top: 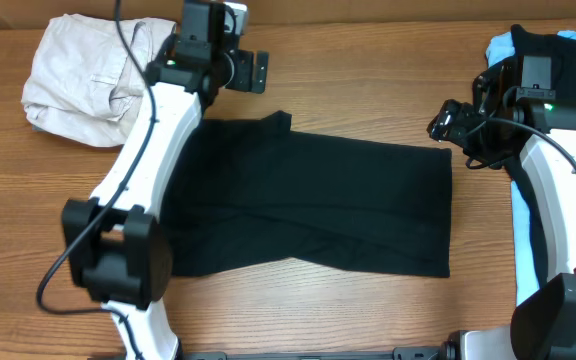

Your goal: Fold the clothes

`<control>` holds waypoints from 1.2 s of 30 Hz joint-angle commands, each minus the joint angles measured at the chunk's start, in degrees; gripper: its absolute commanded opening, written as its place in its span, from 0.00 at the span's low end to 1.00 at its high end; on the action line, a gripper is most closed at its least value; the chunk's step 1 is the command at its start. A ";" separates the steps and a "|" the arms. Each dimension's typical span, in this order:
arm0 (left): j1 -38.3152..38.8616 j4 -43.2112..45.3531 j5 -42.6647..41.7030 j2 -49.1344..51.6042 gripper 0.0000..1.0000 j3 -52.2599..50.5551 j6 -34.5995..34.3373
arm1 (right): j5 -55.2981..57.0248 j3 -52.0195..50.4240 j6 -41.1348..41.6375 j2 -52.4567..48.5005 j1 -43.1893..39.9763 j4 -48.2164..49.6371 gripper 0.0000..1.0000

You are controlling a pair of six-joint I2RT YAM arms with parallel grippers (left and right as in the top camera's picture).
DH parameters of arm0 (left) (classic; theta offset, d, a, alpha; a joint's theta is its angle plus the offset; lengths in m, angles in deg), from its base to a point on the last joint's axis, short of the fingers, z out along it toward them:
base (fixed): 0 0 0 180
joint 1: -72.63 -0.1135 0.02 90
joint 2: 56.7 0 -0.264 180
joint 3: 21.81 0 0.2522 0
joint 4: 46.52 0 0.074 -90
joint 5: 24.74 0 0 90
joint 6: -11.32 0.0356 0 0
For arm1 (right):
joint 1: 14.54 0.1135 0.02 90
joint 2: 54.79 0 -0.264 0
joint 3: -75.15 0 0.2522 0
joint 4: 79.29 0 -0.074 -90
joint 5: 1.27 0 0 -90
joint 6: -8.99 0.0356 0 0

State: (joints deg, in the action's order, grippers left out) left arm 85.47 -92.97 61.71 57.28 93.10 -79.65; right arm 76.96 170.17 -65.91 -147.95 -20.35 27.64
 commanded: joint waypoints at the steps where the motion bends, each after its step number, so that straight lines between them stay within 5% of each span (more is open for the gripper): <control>1: 0.35 2.86 -0.98 8.90 1.00 0.68 3.82 | 0.28 0.83 -0.68 0.57 0.07 0.42 0.89; 17: 2.21 8.87 -6.58 21.20 0.98 1.14 8.70 | 1.25 0.83 -1.64 0.46 0.07 0.52 0.89; 26: 2.60 0.48 -8.41 21.22 0.93 2.89 8.39 | 1.22 0.07 -1.64 -0.63 0.07 1.60 0.88; 36: 2.73 -12.98 -10.45 21.22 0.93 18.43 9.16 | 1.22 0.07 -1.62 -1.18 0.07 2.05 0.88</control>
State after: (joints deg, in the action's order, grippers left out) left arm 87.66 -105.03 53.04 78.46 107.74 -71.58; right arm 77.59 170.14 -67.16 -148.83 -20.35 29.30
